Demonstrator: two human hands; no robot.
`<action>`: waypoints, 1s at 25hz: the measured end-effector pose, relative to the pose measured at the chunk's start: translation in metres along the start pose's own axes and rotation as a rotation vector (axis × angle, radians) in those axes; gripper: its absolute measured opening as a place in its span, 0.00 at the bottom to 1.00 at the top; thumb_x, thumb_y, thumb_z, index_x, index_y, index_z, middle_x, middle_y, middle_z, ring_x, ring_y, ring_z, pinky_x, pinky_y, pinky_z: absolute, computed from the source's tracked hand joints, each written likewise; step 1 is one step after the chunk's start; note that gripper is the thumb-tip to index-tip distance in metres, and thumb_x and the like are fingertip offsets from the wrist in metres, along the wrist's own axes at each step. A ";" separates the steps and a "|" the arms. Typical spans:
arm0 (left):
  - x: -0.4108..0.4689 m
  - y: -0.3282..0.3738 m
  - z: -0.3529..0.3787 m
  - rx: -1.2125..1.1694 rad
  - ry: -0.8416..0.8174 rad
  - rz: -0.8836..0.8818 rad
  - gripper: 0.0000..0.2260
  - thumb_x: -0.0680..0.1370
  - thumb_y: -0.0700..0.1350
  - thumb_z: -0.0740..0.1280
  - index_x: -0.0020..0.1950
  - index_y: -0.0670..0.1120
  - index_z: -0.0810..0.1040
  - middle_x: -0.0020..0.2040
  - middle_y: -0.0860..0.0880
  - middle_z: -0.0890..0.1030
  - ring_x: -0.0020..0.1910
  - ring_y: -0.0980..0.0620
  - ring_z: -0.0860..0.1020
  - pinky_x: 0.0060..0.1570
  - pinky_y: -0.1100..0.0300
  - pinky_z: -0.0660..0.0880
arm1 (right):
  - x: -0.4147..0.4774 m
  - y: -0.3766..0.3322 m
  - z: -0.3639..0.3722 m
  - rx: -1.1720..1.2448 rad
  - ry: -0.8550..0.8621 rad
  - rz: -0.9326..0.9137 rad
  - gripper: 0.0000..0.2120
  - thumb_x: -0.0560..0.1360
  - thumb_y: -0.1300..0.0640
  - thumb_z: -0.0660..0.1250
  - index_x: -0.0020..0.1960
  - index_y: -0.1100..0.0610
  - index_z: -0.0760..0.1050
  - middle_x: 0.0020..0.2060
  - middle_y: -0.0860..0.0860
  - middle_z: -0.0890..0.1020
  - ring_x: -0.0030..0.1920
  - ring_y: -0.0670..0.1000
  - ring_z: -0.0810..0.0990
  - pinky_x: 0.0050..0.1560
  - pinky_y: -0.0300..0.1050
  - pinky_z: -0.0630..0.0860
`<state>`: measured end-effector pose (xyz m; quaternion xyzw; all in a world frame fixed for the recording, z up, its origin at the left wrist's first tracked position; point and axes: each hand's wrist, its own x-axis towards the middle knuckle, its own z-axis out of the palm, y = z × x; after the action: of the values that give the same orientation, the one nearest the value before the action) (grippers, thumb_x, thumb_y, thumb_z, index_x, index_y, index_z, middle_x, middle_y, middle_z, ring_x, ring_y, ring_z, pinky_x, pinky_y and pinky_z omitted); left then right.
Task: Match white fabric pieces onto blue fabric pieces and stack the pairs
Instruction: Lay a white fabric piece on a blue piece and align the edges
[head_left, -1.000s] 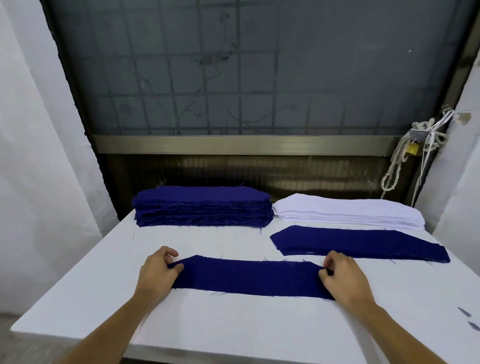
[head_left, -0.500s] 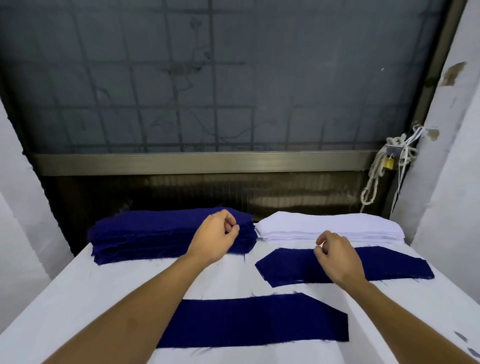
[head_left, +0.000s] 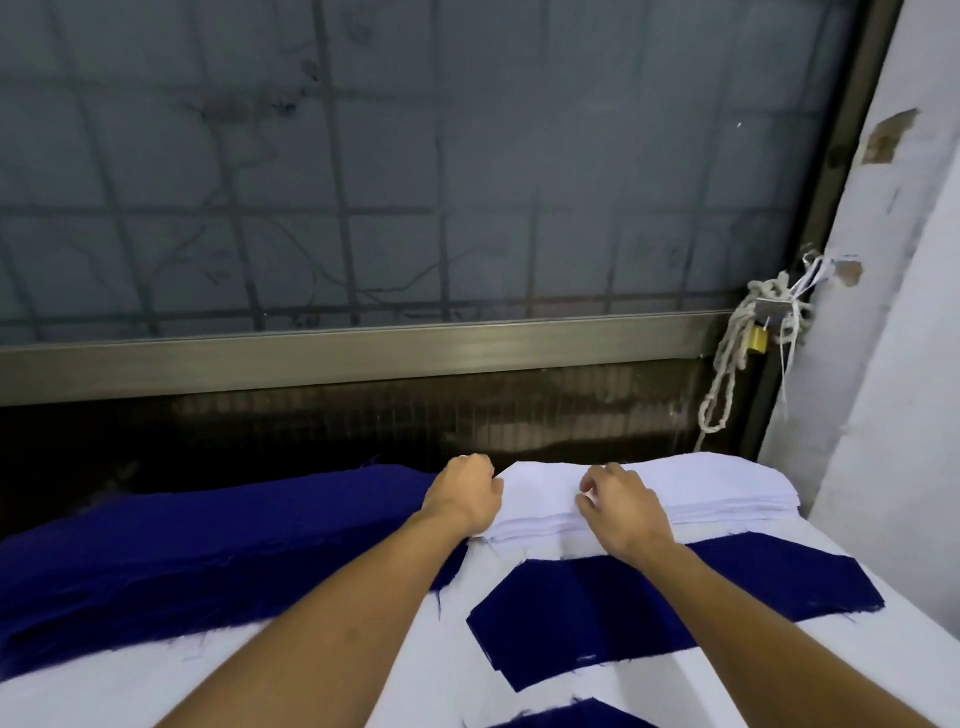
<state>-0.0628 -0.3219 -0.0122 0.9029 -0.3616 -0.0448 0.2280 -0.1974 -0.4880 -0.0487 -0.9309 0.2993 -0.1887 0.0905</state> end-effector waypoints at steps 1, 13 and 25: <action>0.007 0.002 0.004 0.024 -0.010 -0.022 0.12 0.83 0.46 0.61 0.44 0.42 0.75 0.45 0.41 0.80 0.44 0.44 0.80 0.38 0.53 0.75 | 0.006 -0.001 0.003 -0.005 -0.002 0.001 0.13 0.82 0.47 0.62 0.63 0.50 0.75 0.62 0.49 0.76 0.60 0.48 0.75 0.62 0.45 0.75; 0.034 0.012 0.026 0.050 0.165 -0.083 0.09 0.77 0.52 0.74 0.49 0.46 0.82 0.48 0.49 0.84 0.48 0.48 0.82 0.43 0.55 0.79 | 0.035 -0.003 0.026 -0.042 0.011 -0.026 0.15 0.82 0.45 0.62 0.67 0.48 0.71 0.65 0.48 0.73 0.63 0.49 0.71 0.64 0.44 0.71; 0.002 0.025 -0.003 0.090 0.277 0.182 0.07 0.84 0.49 0.64 0.53 0.51 0.82 0.50 0.53 0.82 0.48 0.53 0.79 0.45 0.56 0.80 | 0.029 -0.031 0.012 0.221 0.188 -0.099 0.10 0.80 0.45 0.65 0.59 0.45 0.80 0.56 0.42 0.81 0.61 0.45 0.73 0.59 0.40 0.62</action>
<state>-0.0766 -0.3378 0.0014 0.8733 -0.4084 0.1171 0.2383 -0.1546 -0.4799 -0.0425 -0.9070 0.2377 -0.3113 0.1547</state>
